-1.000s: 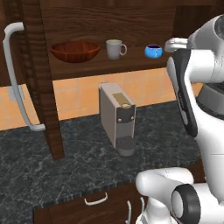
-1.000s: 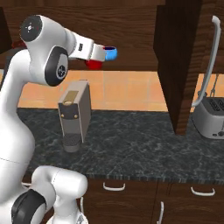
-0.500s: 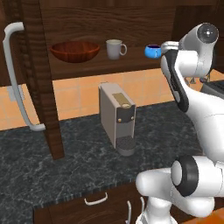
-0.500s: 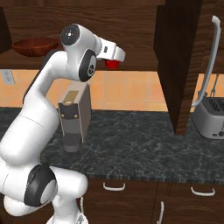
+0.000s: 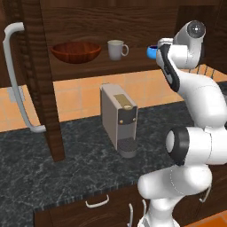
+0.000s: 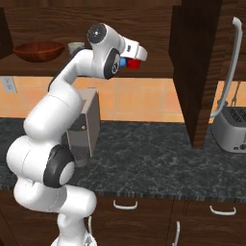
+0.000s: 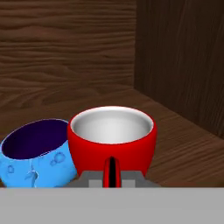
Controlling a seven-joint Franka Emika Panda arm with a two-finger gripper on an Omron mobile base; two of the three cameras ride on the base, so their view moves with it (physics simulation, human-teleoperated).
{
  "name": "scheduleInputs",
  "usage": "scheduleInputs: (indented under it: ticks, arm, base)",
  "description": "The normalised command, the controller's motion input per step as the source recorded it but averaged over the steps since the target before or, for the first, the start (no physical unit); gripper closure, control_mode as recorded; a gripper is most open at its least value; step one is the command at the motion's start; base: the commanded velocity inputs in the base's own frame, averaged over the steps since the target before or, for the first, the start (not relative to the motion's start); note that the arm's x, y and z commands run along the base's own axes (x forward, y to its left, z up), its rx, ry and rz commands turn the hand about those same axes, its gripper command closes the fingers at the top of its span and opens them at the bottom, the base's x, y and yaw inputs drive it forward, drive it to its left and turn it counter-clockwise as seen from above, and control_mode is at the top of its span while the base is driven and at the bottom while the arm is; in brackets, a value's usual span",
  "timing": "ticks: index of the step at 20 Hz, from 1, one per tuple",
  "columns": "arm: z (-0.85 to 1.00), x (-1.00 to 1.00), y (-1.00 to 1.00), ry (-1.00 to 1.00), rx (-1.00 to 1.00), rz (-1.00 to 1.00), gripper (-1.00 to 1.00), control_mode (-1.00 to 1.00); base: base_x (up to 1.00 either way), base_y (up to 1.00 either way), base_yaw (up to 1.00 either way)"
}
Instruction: Gather all objects into one cabinet and sort the glasses and bowls to opposite sides.
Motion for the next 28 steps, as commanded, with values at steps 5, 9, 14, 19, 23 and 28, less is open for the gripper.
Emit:
scheduleInputs:
  ticks: [5, 9, 14, 19, 23, 28]
  arm:
    - [-0.12, 0.73, -0.19, 0.0, 0.0, 0.0, 1.0, -1.0]
    - [-0.39, 0.85, -0.05, 0.0, 0.0, 0.0, 1.0, -1.0]
    - [-0.27, 0.4, -0.19, -0.05, 0.0, 0.0, 1.0, -1.0]
    - [-0.22, 0.29, -0.23, -0.02, 0.0, 0.0, 1.0, -1.0]
    - [-0.3, 0.06, -0.22, 0.03, 0.0, 0.0, 1.0, -1.0]
    - [-0.38, 0.02, -0.07, 0.05, 0.0, 0.0, 1.0, -1.0]
  base:
    - [0.0, 0.0, 0.0]
    - [0.0, 0.0, 0.0]
    - [0.0, 0.0, 0.0]
    - [0.0, 0.0, 0.0]
    - [0.0, 0.0, 0.0]
    - [0.0, 0.0, 0.0]
